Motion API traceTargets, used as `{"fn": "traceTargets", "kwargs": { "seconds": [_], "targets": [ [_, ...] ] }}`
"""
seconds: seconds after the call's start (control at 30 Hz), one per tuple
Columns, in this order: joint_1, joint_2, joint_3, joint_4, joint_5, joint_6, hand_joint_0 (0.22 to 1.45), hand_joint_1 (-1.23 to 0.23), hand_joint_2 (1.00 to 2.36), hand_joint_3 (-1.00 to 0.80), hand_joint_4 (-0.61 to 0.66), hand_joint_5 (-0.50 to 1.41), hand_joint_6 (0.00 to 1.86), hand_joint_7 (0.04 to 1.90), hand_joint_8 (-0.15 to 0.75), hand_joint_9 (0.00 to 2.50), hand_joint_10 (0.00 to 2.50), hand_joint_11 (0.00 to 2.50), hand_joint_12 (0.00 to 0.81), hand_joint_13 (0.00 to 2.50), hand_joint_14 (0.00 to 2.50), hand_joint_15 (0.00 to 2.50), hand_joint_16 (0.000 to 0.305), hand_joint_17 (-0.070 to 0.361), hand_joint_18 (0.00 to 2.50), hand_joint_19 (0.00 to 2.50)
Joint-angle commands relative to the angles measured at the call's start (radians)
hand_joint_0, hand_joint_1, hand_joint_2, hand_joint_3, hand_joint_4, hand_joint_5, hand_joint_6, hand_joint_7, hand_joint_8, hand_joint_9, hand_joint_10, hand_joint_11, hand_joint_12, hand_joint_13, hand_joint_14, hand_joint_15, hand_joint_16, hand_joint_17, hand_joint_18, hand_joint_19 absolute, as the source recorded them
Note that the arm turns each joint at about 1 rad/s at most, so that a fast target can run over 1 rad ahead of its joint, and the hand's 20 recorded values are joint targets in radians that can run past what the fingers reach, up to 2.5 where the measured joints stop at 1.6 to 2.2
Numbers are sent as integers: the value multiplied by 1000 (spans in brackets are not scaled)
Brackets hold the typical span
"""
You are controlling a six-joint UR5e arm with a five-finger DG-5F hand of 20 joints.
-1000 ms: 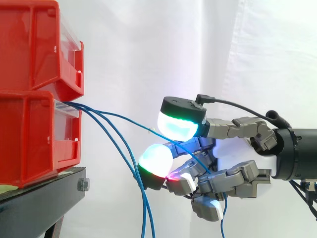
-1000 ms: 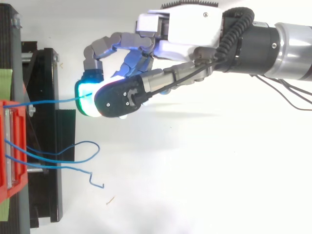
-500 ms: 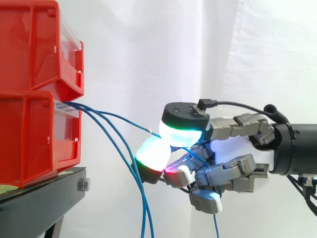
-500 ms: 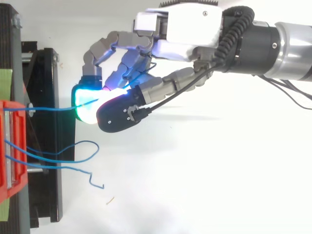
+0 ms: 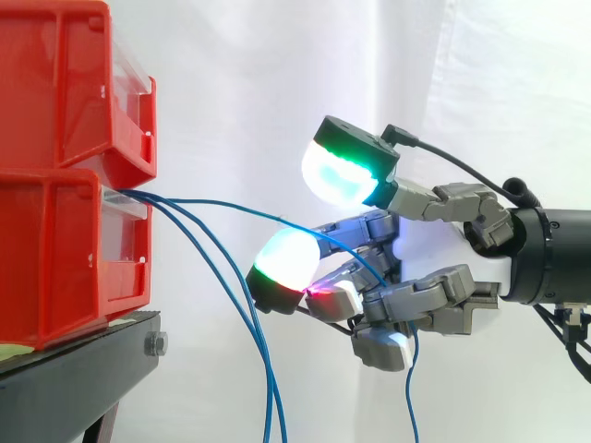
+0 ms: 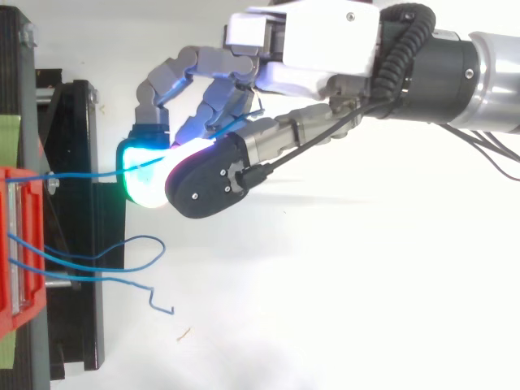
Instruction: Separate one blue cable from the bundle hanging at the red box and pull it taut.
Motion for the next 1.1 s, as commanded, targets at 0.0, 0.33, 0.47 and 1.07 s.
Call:
{"fn": "traceTargets", "kwargs": {
  "seconds": [0.0, 0.33, 0.47, 1.07],
  "targets": [
    [0, 0, 1, 0, -1, -2, 620, -607, 1012, -308, 215, -154, 833, 983, 383, 1036, 4, 1196, 355, 1336, 1321, 1187, 48, 108, 1192, 942],
    [2, 1, 1, 0, 0, -3, 626, -748, 1012, -143, 223, -172, 887, 927, 411, 1020, 0, 1206, 403, 1346, 1375, 1138, 56, 127, 1260, 893],
    [2, 1, -1, 1, 6, -3, 576, -635, 1007, -396, 218, -176, 883, 925, 379, 1016, 4, 1210, 366, 1315, 1336, 1186, 49, 111, 1195, 959],
    [5, 0, -1, 6, 43, -14, 605, -714, 1223, -46, 254, -168, 839, 862, 441, 1161, 185, 1179, 432, 1447, 1553, 1021, 64, 144, 1424, 893]
  ]
}}
